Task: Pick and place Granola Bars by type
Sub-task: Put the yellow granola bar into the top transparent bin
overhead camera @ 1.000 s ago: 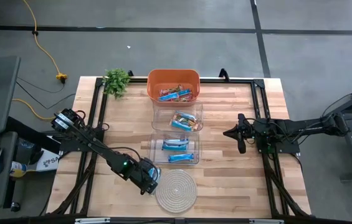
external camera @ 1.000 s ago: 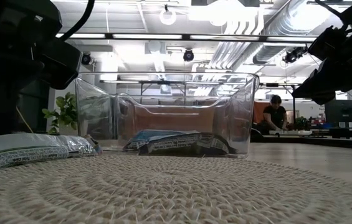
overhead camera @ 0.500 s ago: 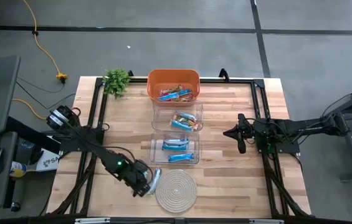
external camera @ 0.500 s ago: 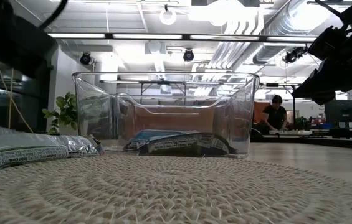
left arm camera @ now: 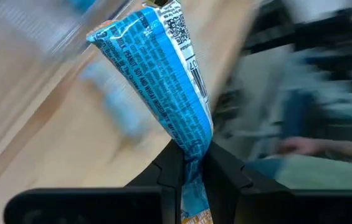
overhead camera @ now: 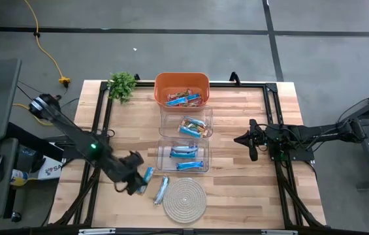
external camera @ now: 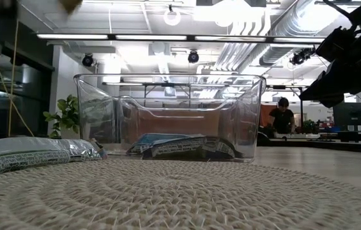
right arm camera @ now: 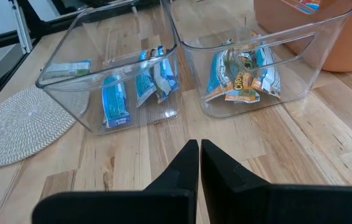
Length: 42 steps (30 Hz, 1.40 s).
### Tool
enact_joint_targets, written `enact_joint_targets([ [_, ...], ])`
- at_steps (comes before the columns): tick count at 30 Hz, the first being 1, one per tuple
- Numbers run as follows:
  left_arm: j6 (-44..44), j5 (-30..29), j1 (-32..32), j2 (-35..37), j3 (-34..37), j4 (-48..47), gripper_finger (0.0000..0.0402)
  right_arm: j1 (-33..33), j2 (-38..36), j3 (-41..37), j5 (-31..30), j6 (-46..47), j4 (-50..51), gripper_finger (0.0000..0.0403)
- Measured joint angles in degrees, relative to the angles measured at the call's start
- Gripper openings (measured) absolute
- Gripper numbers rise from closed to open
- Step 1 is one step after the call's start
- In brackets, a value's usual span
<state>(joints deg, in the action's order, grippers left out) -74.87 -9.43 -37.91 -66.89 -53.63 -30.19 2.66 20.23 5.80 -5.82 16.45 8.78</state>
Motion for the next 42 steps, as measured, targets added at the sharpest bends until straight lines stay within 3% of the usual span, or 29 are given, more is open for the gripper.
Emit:
enact_joint_targets([
  [6, 22.53, -1.48, 0.0, 8.78, -0.04, 18.31, 0.0043, 0.0, 0.0, 0.0, 0.0, 0.0, 0.0, 0.0],
  [11, 39.33, 3.53, 0.02, 11.4, -0.07, 35.5, 0.0043, 0.02, 0.0, 0.0, 0.0, 0.0, 0.0, 0.0],
  [15, 47.6, 7.82, 0.02, 11.47, -0.07, 44.67, 0.0043, 0.01, 0.0, 0.0, 0.0, 0.0, 0.01, 0.0],
  [22, 53.25, 5.62, 1.1, 11.43, -0.08, 48.82, 0.0043, 0.02, 0.0, 0.0, 0.0, 0.0, 0.0, 0.0],
  [34, 54.05, -0.79, 20.58, 9.78, -0.11, 50.25, 0.0043, 0.02, 0.0, 0.0, 0.0, 0.0, 0.0, 0.0],
  [37, 53.72, 1.23, 26.98, 8.03, -0.11, 49.8, 0.0043, 0.0, 0.0, 0.0, 0.0, 0.0, 0.0, 0.0],
  [42, 52.08, 9.38, 37.17, 2.66, -0.11, 49.69, 0.0043, 0.02, 0.0, 0.0, 0.0, 0.0, 0.0, 0.0],
])
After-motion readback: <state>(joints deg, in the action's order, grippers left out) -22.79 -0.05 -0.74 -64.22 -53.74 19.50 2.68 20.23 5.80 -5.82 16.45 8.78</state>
